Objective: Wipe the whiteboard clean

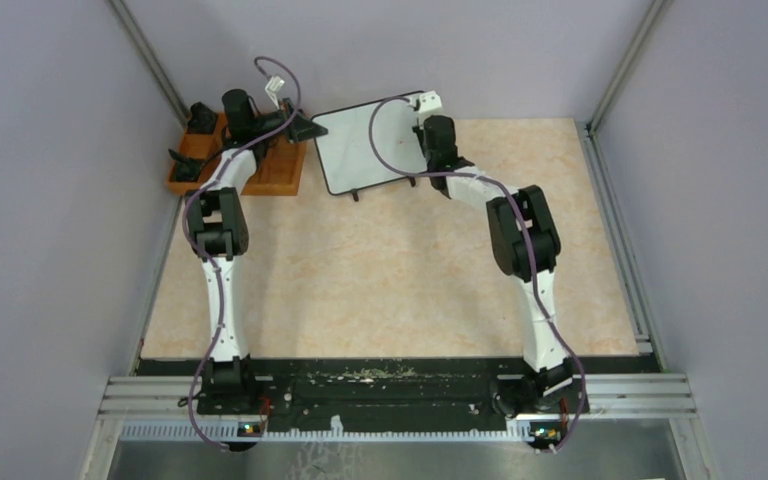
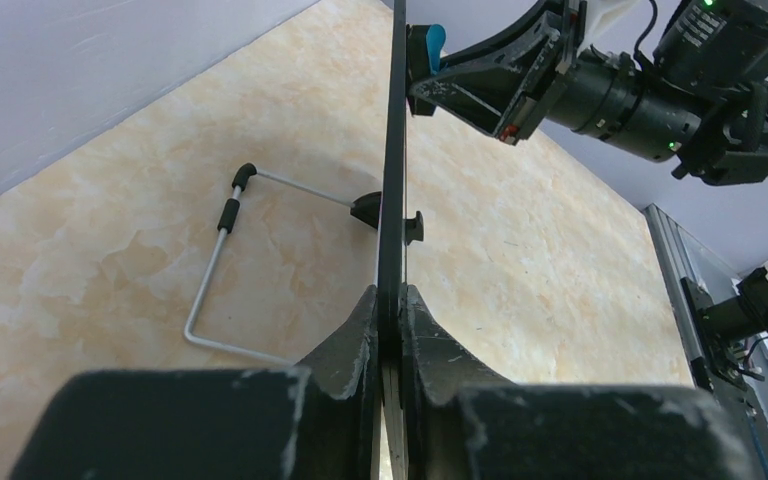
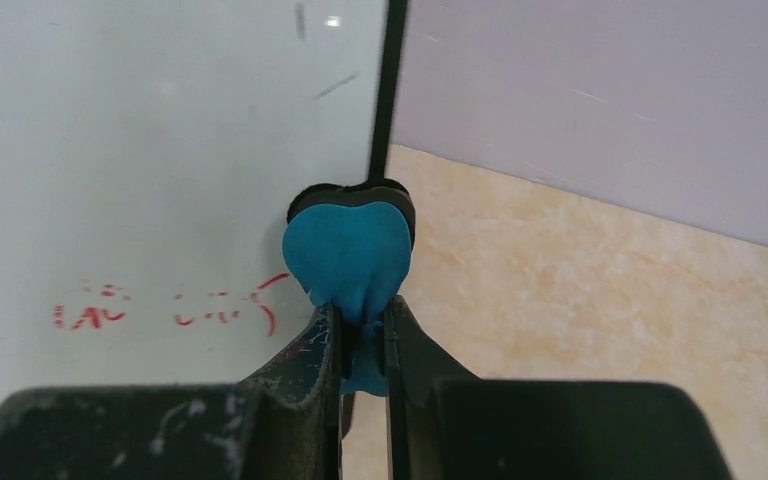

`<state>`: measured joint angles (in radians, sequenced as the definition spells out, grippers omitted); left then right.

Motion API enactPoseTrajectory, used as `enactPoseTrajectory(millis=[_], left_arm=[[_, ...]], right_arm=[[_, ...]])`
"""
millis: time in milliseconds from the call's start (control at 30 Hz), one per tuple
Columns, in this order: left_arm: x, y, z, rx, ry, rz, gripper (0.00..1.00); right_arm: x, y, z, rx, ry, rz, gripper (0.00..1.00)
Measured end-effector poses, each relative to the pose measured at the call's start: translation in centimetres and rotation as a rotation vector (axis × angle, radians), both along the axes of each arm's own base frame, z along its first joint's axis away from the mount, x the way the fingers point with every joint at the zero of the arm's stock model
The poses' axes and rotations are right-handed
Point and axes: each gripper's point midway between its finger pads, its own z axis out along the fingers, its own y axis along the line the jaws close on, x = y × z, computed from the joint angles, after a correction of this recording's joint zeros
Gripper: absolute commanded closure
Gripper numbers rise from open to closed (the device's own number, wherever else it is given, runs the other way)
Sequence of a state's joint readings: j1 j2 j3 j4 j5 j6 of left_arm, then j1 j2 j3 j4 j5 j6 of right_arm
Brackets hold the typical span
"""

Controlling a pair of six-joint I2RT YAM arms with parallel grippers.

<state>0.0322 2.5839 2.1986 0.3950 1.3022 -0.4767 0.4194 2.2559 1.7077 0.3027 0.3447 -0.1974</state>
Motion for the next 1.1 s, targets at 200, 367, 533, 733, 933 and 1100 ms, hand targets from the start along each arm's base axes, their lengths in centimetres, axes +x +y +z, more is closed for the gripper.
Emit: enactPoseTrajectory(millis=[200,367,533,733,933,1100], left_arm=[[0.0,0.3,0.0,0.0,0.002,-0.001,1.0],[0.0,0.5,0.0,0.0,0.003,-0.001,1.0],[-0.1,0.5,0.0,0.0,0.005,-0.004,1.0],[-0.2,0.5,-0.1,0.0,0.007,-0.007,1.0],[-0.2,0.5,-0.1,0.0,0.007,-0.007,1.0],[-0.2,0.5,-0.2,0.0,0.012,-0.006,1.0]], right_arm=[[-0.2,-1.7,-0.6,0.01,0.017,-0.024,1.0],[-0.8,-0.4,-1.1,0.008,0.029,0.001,1.0],[-1.8,2.3,-1.4,0.018,0.038,0.06,1.0],[-2.9,5.9,-1.6,0.088,0.059,0.161,1.0],[-3.9,8.4,-1.9,0.147,0.091,0.239,1.0],[-4.1,9.0,-1.5,0.152,0.106,0.239,1.0]])
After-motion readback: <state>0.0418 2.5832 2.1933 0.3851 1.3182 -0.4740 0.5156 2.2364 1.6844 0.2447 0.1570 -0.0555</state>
